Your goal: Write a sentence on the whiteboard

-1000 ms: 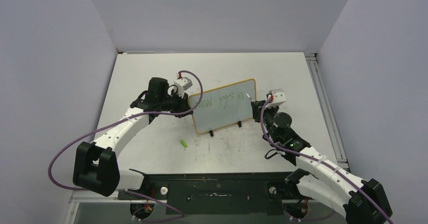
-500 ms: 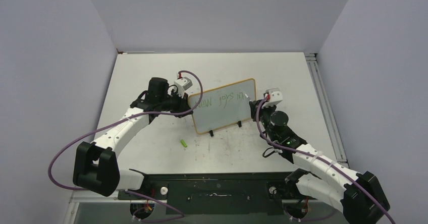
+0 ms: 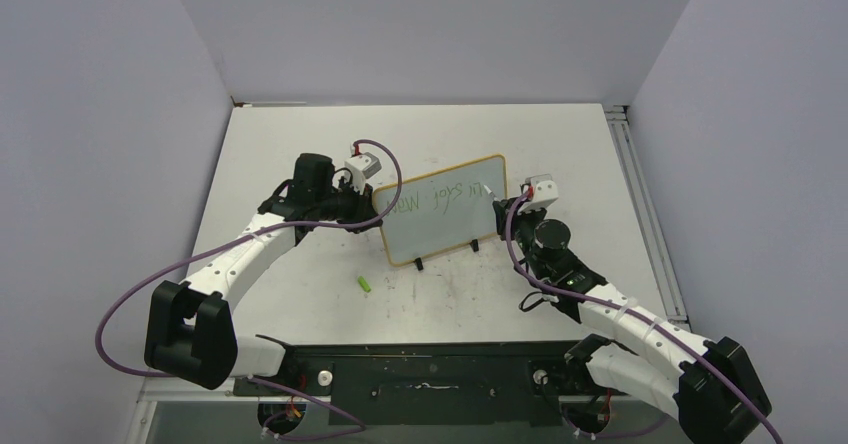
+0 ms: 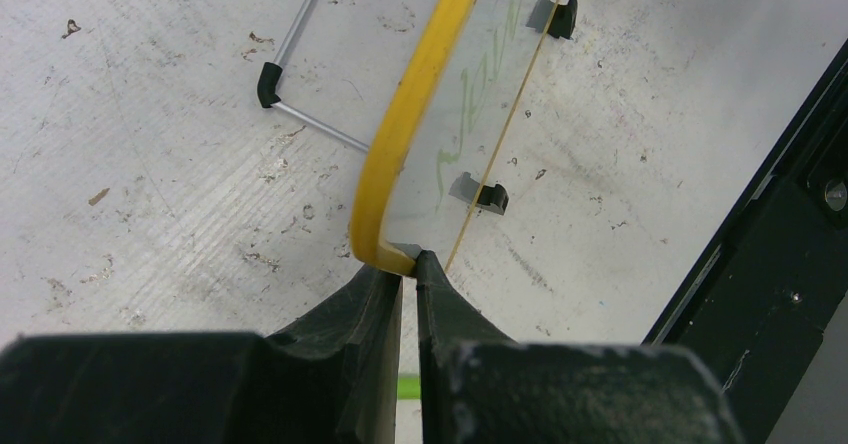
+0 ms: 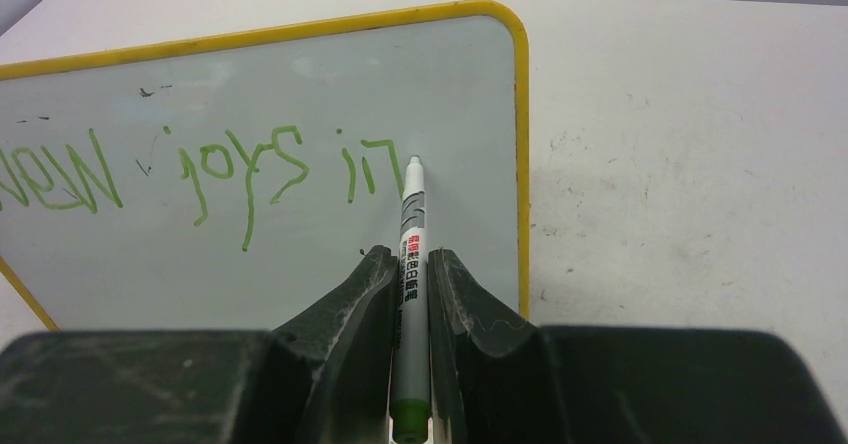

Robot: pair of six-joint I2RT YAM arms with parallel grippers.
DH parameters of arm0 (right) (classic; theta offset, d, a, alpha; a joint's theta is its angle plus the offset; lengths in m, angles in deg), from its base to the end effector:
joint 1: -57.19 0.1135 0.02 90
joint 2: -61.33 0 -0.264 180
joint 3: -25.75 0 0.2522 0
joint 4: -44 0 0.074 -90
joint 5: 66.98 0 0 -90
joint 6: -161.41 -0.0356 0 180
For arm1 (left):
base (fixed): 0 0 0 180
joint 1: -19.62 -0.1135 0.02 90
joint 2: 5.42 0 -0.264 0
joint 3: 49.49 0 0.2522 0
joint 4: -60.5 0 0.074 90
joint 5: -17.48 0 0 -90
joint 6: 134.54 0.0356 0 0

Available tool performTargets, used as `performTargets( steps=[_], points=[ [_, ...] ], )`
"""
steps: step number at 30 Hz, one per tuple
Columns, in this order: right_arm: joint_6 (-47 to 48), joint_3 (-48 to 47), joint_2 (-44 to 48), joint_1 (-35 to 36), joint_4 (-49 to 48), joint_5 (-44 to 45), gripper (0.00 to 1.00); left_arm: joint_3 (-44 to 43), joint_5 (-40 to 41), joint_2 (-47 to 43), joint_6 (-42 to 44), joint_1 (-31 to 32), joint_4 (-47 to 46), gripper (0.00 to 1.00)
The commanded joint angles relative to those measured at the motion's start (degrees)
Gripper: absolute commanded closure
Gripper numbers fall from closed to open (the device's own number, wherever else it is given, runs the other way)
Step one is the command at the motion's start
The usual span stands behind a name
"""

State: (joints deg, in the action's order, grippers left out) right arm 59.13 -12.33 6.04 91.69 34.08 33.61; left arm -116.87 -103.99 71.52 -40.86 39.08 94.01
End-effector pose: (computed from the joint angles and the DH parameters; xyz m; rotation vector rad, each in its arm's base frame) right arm 0.1839 0.1185 0.2421 -0.1927 1.7056 0.4523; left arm 0.2628 -0.1126 0.2575 0.7343 2.1892 -0.7762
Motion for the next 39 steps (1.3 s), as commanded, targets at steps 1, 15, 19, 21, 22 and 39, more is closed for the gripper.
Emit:
performTargets(
  steps=[1,15,19,21,22,39],
  points=[
    [0.3,-0.8,-0.1,0.5,0.3,-0.9,0.95,-1.3,1.0,0.9,1.7,0.9,1.3,1.0],
    [-0.2,-0.8,-0.3,2.6,2.6,6.3,0.95,-1.2,1.1,0.9,1.6,1.0,1.3,1.0],
    [-0.6,-0.9,-0.5,2.6,3.0,7.8,0.95,-1.2,1.1,0.9,1.6,1.0,1.3,1.0],
    [-0.6,-1.1,-0.5,2.5,3.1,7.9,0.95,-1.2,1.1,0.9,1.6,1.0,1.2,1.0],
    [-0.6,-1.0,-0.4,2.5,3.0,7.8,0.95,-1.2,1.1,0.8,1.7,1.0,1.2,1.0],
    [1.0,-1.2,1.4,2.3,-0.4,7.0,0.95,-1.2,1.1,0.9,1.6,1.0,1.2,1.0]
  ],
)
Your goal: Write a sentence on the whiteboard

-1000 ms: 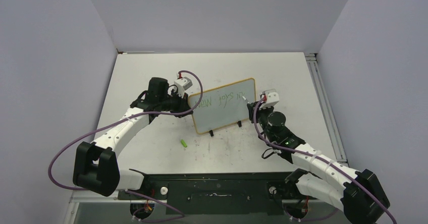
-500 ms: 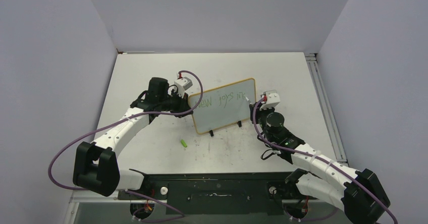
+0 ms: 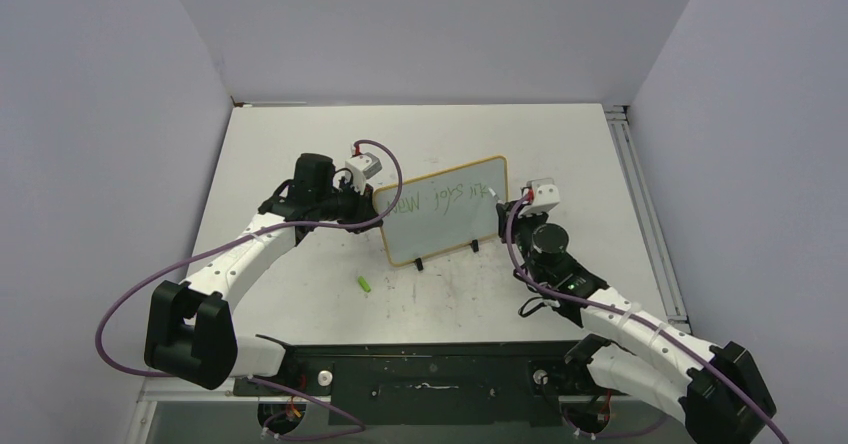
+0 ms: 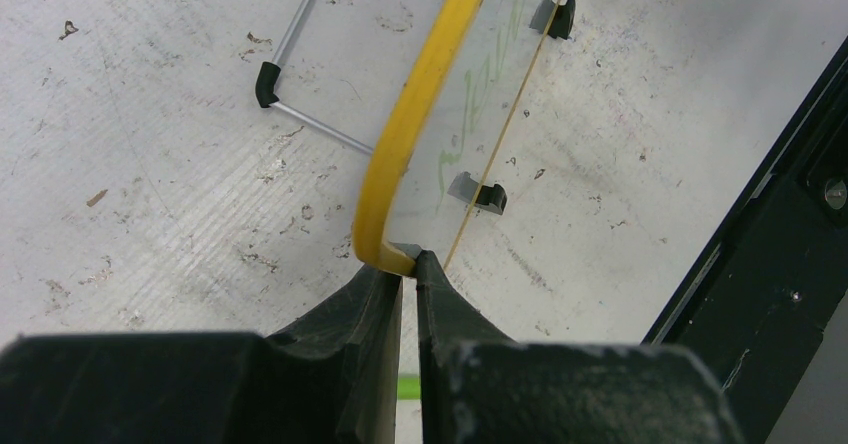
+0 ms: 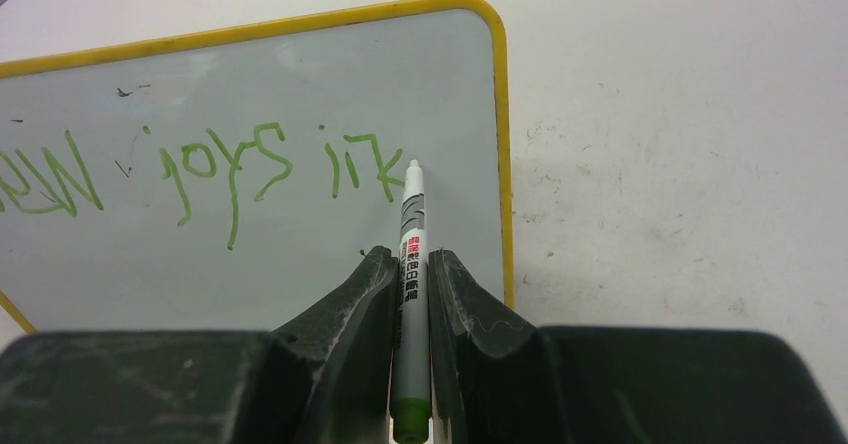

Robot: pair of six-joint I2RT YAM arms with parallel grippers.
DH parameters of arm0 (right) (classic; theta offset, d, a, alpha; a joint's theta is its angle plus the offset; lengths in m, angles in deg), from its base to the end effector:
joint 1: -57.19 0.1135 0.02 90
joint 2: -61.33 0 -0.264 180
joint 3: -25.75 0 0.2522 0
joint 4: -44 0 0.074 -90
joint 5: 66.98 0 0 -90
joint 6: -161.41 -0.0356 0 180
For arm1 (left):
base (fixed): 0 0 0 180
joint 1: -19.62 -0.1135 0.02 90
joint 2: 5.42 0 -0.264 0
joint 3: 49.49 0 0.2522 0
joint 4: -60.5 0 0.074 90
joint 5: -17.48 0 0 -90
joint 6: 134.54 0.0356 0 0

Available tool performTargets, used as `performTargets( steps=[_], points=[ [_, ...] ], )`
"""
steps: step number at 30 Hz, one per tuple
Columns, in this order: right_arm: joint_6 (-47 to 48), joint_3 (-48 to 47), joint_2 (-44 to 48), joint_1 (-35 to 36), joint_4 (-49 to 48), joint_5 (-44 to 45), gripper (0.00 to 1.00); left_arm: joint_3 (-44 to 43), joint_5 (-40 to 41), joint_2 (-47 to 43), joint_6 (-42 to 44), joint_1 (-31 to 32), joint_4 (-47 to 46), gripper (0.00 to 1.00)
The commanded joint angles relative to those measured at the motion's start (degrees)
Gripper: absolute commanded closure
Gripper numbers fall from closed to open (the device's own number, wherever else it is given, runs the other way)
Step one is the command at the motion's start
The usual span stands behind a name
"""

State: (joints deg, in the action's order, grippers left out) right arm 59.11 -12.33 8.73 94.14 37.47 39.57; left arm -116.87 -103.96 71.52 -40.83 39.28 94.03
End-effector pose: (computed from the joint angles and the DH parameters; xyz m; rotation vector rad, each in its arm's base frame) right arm 0.1746 0.1187 0.2450 -0.1534 1.7132 0.3926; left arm 0.2624 -0.1135 0.2575 0.7386 2.1887 -0.7772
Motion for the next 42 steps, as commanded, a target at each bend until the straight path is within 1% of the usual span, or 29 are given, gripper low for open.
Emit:
performTargets(
  steps=[1,14,22,29,42],
  points=[
    [1.0,-1.3,-1.7,-0.1,-4.0,1.1,0.95,-1.2,1.2,0.8,1.7,0.8,1.2,1.0],
    [1.4,-1.4,-1.9,-0.3,-5.3,2.3,0.95,-1.2,1.1,0.8,1.7,0.8,1.2,1.0],
    [2.1,-1.3,-1.9,-0.3,-6.5,0.6,0.95,-1.2,1.1,0.8,1.7,0.8,1.2,1.0],
    [2.3,-1.6,-3.1,-0.3,-5.7,0.0,0.95,-1.2,1.1,0.8,1.7,0.8,1.2,1.0],
    [1.2,-0.1,-2.7,0.0,-2.3,-0.3,0.95,-1.2,1.0,0.9,1.7,0.8,1.2,1.0]
  ],
)
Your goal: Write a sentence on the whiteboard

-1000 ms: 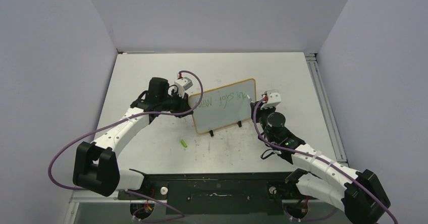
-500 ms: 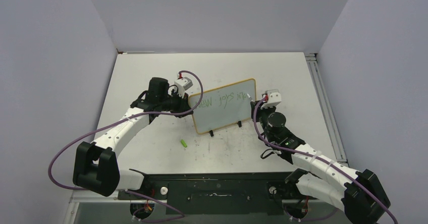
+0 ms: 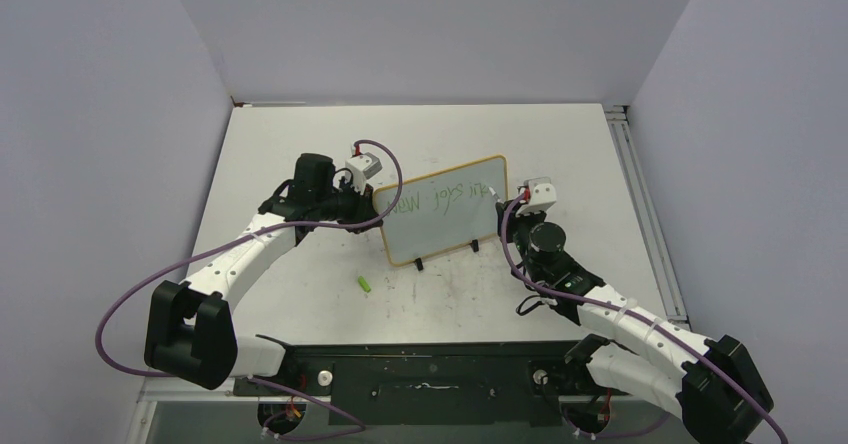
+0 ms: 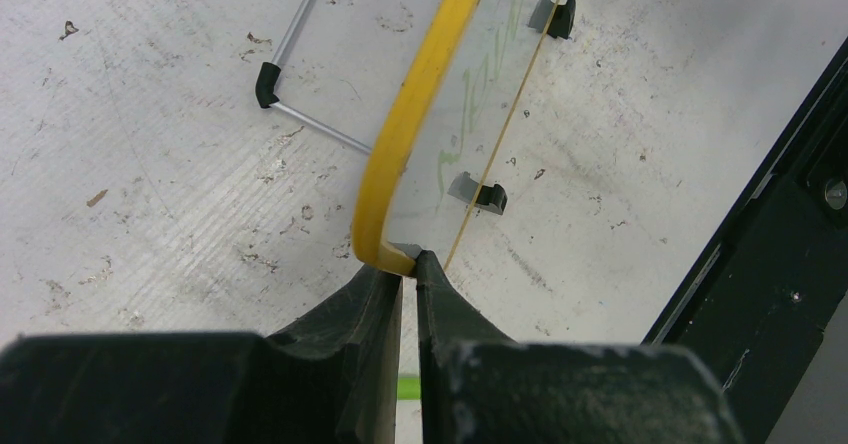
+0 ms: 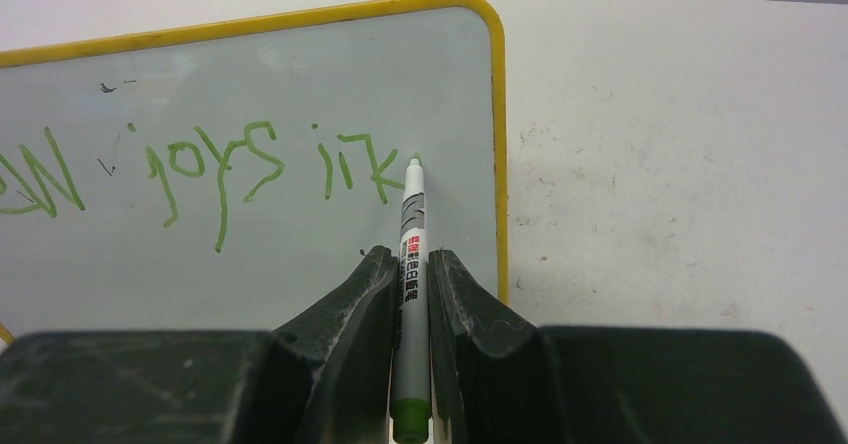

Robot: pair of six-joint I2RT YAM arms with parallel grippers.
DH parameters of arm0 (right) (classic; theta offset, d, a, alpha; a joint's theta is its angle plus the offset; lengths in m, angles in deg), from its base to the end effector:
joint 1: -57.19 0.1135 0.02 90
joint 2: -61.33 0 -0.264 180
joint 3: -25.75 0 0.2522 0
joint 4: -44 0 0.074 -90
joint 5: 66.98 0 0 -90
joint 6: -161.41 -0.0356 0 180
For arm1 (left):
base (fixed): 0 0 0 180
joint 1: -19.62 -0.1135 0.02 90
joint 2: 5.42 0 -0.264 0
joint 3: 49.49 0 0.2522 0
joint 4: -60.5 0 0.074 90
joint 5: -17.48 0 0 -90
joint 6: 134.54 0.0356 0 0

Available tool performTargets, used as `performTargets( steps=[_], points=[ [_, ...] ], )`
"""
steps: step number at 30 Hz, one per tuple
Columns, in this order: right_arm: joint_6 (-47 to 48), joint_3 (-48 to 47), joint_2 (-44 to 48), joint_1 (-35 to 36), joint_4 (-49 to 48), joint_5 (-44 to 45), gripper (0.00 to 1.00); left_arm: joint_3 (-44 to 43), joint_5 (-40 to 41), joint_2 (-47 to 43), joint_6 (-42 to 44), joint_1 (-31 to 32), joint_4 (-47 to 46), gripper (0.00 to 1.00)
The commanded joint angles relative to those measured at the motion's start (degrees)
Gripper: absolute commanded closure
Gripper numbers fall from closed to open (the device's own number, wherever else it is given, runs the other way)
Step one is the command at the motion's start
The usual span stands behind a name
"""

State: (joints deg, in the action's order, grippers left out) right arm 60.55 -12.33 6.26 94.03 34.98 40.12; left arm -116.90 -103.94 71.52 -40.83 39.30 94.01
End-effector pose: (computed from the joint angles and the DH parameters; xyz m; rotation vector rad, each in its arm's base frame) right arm 0.1800 0.1217 0.2413 -0.1658 1.7091 0.3647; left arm 0.2624 -0.1136 0.2577 0.7389 2.1879 -0.7768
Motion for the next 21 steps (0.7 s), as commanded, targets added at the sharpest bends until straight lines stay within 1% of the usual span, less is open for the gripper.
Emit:
performTargets(
  steps=[1,7,21],
  points=[
    [-0.4,0.0,-0.2,0.1,0.4,-0.7,0.95,-1.2,1.0,1.0,1.6,0.8,1.3,1.0],
    [-0.5,0.1,-0.4,0.1,0.8,-0.3,0.95,-1.2,1.0,0.9,1.6,0.8,1.3,1.0],
    [-1.5,-0.5,-0.5,0.0,1.5,3.8,0.95,-1.2,1.1,1.1,1.6,0.8,1.3,1.0]
  ],
)
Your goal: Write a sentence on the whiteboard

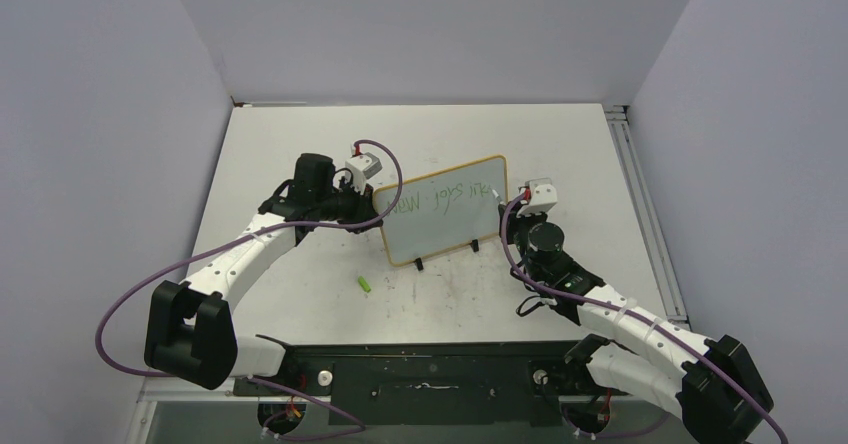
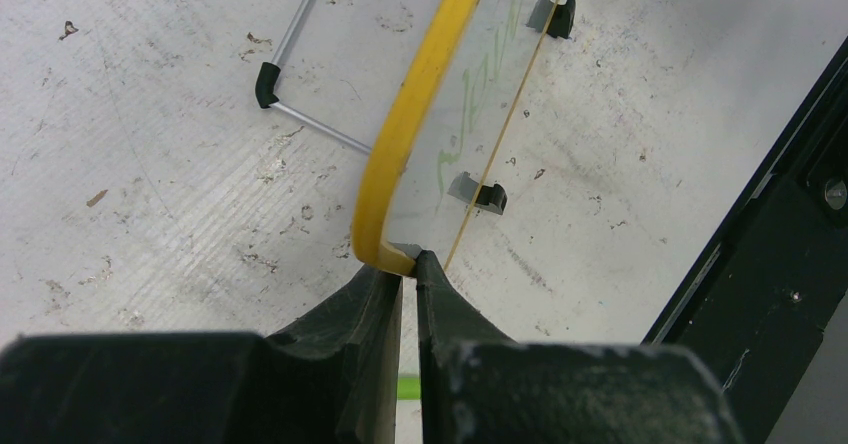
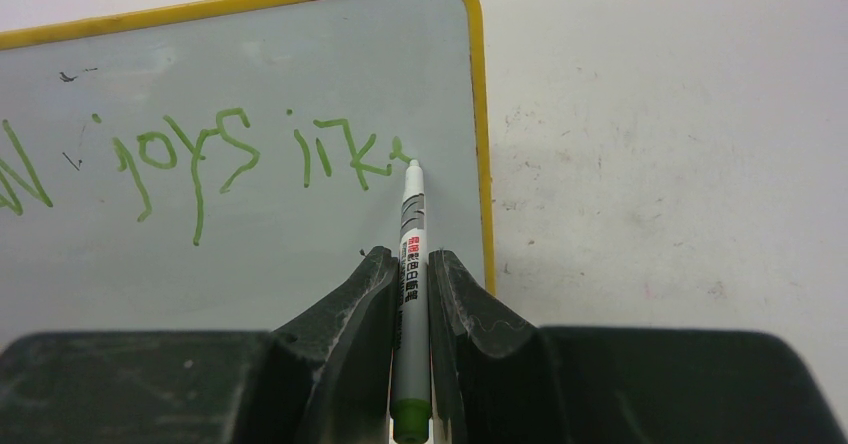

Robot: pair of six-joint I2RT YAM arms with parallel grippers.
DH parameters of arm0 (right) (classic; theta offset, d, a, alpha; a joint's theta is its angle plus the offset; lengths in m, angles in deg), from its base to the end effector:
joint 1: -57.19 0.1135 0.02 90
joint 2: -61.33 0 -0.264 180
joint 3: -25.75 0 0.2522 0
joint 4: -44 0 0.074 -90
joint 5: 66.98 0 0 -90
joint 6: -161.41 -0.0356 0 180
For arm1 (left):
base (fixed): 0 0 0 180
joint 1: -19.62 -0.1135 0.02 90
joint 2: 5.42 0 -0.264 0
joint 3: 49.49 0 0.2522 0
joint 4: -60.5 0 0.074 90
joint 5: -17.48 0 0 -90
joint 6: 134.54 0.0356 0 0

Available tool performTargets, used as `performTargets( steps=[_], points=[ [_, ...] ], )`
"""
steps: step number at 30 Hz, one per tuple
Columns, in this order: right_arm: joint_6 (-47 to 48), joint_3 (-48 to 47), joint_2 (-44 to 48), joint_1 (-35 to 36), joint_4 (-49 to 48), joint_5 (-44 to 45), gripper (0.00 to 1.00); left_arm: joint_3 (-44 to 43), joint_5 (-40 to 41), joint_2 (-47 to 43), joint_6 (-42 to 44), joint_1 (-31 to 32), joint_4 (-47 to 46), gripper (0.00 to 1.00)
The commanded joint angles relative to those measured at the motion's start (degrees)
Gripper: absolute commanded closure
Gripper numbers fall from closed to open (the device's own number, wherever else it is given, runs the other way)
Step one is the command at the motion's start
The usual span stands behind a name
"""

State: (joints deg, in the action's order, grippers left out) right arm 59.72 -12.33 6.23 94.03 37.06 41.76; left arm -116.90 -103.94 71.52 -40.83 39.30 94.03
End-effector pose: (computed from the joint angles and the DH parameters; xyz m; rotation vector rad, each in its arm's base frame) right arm 0.1799 0.1205 0.2373 -0.1434 1.7432 0.3360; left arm 0.2624 -0.1136 0.2576 0.7389 2.1882 -0.7769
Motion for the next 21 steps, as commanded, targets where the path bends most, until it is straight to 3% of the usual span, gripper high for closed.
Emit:
performTargets(
  steps=[1,21],
  points=[
    [-0.6,-0.6,-0.5,0.1,-0.7,2.3,0.95,-1.2,1.2,1.1,1.7,0.8,1.2,1.0],
    [1.8,-3.1,-1.6,0.1,-3.8,1.2,0.95,-1.2,1.2,0.9,1.7,0.9,1.3,1.0]
  ],
)
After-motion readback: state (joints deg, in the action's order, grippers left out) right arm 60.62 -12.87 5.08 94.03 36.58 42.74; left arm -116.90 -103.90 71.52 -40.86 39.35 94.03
